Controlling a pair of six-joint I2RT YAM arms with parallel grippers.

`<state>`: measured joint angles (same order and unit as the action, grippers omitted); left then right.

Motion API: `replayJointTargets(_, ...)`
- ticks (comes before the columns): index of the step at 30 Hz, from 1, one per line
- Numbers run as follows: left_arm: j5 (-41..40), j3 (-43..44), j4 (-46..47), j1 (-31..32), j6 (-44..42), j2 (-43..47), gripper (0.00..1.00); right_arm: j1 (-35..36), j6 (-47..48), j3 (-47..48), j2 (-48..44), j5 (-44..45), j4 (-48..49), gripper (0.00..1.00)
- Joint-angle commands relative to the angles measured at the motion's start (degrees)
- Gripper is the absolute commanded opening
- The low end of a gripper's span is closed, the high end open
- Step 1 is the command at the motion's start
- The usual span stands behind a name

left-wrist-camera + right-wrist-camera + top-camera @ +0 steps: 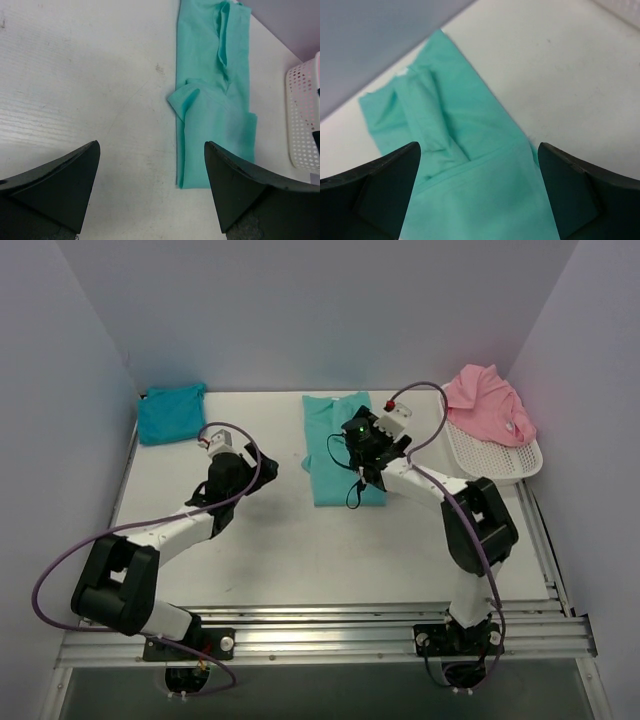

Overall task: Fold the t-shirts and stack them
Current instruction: Fold the tshirt

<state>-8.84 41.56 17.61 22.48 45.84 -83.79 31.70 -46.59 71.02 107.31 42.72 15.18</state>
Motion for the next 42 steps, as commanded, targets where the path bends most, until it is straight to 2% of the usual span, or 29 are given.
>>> replayJointTargets(1, -0.7, 0.8, -0.1, 0.7, -0.4, 5.2, 0.94, 3.5, 3.3, 3.2, -9.4, 10.1, -4.6, 1.00)
replayJointTargets(5, -0.2, 0.1, -0.6, 2.9, 2.0, 7.3, 0.94, 4.9, 0.5, -1.6, -15.4, 9.1, -9.7, 1.00)
replayJointTargets(7, 0.4, -1.1, 1.5, 4.4, 4.9, 6.5, 0.94, 4.9, -1.5, -6.2, -19.7, 5.7, -9.1, 1.00)
replayJointTargets(8, 0.7, -1.7, 2.7, 6.2, 6.0, 5.9, 0.95, 4.9, -2.2, -11.5, -21.1, 4.2, -7.9, 0.99)
replayJointTargets(11, 0.8, -4.0, 8.3, 10.7, 9.7, 2.4, 0.98, 4.9, -4.3, -21.2, -25.8, -0.8, -5.7, 0.97)
replayJointTargets(18, -0.4, -4.5, 18.5, 17.3, 15.6, -11.2, 1.00, 4.7, -7.5, -33.8, -32.2, -6.4, -3.2, 0.95)
replayJointTargets(26, 1.5, -2.4, 24.6, 18.4, 21.2, -21.0, 0.92, 3.8, -8.2, -37.1, -32.1, -7.9, -1.1, 0.94)
replayJointTargets(29, 0.8, -2.3, 24.9, 18.9, 22.6, -22.3, 0.91, 3.4, -8.3, -38.2, -30.0, -9.5, 1.3, 0.92)
replayJointTargets(39, -0.6, -1.0, 22.2, 19.5, 23.9, -23.0, 0.85, 2.5, -9.0, -39.3, -20.2, -14.9, 9.5, 0.76)
replayJointTargets(42, -1.2, -1.2, 21.9, 19.5, 23.7, -22.5, 0.84, 2.6, -9.2, -39.2, -17.8, -15.6, 11.4, 0.75)
